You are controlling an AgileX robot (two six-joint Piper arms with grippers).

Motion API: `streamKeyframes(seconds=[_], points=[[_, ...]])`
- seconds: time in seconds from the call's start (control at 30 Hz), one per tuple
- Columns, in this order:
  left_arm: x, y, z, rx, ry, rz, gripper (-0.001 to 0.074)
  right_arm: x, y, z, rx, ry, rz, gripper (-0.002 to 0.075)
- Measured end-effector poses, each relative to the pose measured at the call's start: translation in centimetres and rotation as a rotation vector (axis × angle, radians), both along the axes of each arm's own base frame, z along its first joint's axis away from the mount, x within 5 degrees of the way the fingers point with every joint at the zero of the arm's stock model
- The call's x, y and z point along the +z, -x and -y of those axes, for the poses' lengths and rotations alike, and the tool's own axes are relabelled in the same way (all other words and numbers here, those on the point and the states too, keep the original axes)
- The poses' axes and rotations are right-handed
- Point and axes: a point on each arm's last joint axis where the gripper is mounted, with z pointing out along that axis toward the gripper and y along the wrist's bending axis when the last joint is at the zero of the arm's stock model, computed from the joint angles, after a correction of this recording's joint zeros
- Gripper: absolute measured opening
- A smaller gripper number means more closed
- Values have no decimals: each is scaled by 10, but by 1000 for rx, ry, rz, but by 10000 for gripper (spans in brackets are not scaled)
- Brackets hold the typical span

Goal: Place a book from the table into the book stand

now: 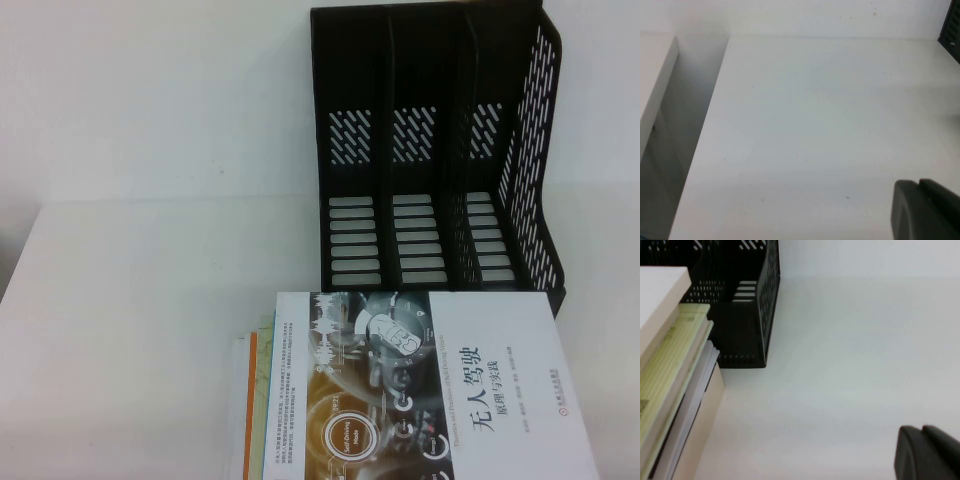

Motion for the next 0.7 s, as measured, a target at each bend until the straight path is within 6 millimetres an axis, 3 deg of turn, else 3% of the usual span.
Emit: streamKeyframes(seconds=[0.37,0.7], points=[[0,0,0,0,0,0,-4,0,0,0,0,0,0,-5],[0,0,0,0,0,0,-4,0,0,3,10,119,3,-5]])
